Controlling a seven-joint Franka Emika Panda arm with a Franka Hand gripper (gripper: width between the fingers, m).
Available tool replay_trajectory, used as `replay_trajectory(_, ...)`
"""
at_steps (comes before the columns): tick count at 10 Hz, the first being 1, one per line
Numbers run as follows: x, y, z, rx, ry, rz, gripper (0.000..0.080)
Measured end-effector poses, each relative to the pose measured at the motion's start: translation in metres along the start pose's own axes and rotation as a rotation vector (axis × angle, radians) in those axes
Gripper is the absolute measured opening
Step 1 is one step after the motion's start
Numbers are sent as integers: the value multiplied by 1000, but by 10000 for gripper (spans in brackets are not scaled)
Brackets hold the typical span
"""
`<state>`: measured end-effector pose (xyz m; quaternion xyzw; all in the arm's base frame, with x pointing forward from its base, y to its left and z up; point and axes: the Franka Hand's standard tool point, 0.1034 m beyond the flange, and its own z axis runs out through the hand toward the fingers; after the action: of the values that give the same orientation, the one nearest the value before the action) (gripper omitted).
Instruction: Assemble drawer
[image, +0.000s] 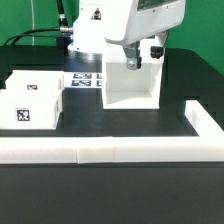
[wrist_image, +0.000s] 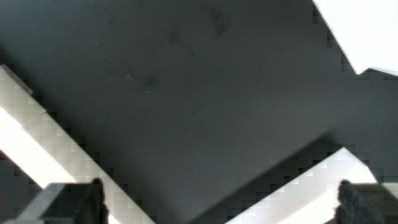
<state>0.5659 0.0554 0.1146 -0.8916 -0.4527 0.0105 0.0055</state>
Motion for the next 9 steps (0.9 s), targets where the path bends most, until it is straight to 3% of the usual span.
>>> replay_trajectory(6, -1, -1, -1, -3, 4, 21, 650)
replay_trajectory(9, -28, -39, -12, -20, 3, 226, 650)
